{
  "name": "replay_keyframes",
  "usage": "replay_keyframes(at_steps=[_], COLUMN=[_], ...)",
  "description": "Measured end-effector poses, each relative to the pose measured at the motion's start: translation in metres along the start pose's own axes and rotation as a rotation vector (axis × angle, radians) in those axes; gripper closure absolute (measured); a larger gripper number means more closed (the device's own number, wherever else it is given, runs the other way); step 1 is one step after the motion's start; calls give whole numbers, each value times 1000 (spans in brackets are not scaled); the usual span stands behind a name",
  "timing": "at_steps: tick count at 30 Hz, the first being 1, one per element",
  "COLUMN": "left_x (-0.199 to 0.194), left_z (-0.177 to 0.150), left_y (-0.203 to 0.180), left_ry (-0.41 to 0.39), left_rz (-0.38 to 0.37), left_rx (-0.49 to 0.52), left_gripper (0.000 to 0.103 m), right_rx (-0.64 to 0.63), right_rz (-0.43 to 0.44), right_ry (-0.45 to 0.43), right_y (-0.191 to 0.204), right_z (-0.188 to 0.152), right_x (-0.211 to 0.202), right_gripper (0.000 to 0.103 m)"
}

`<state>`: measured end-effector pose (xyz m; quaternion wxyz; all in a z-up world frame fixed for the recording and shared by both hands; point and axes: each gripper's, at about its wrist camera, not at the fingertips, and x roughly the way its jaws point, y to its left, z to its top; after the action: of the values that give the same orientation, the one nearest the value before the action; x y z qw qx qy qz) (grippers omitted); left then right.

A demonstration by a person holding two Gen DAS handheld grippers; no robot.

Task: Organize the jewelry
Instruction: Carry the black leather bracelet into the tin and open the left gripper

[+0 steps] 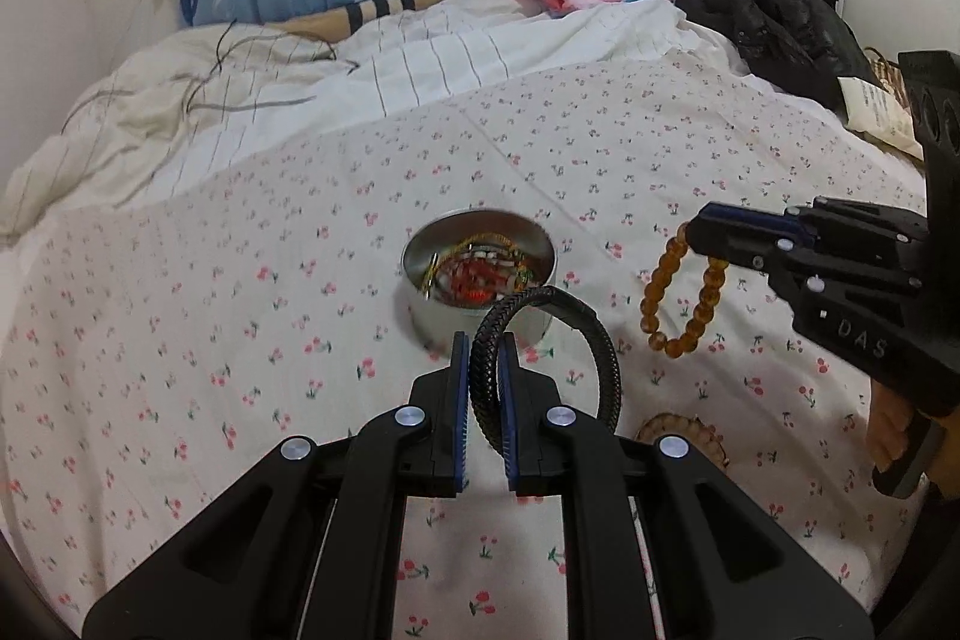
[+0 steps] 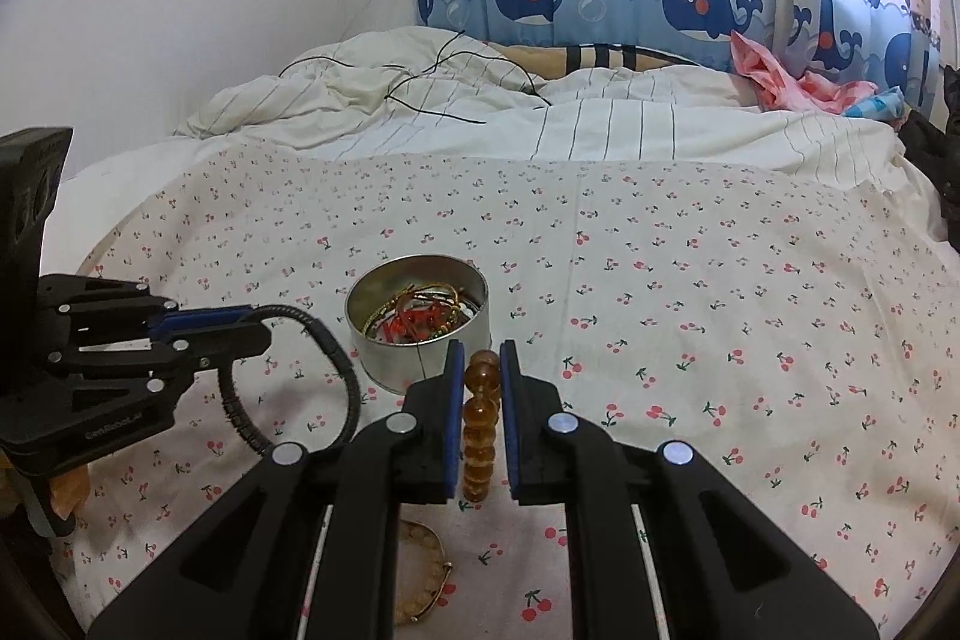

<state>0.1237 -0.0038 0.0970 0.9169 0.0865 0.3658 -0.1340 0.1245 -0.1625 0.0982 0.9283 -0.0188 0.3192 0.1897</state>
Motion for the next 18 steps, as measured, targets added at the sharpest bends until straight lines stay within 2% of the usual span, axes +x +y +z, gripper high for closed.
replay_keyframes(at_steps=[8,13,18], left_x=[5,20,49], left_z=[25,48,65], left_y=[-1,9,22], left_ry=[-38,-51,-26], left_rz=[24,-20,-63], left_rx=[22,-32,-113], left_gripper=[95,95,95], right_rx=[22,32,44], right_rz=[3,2,0], right_ry=[-15,-20,-23], right_y=[-7,-8,-13], right_z=[2,2,2], right_x=[-6,-7,-10], right_gripper=[91,91,91])
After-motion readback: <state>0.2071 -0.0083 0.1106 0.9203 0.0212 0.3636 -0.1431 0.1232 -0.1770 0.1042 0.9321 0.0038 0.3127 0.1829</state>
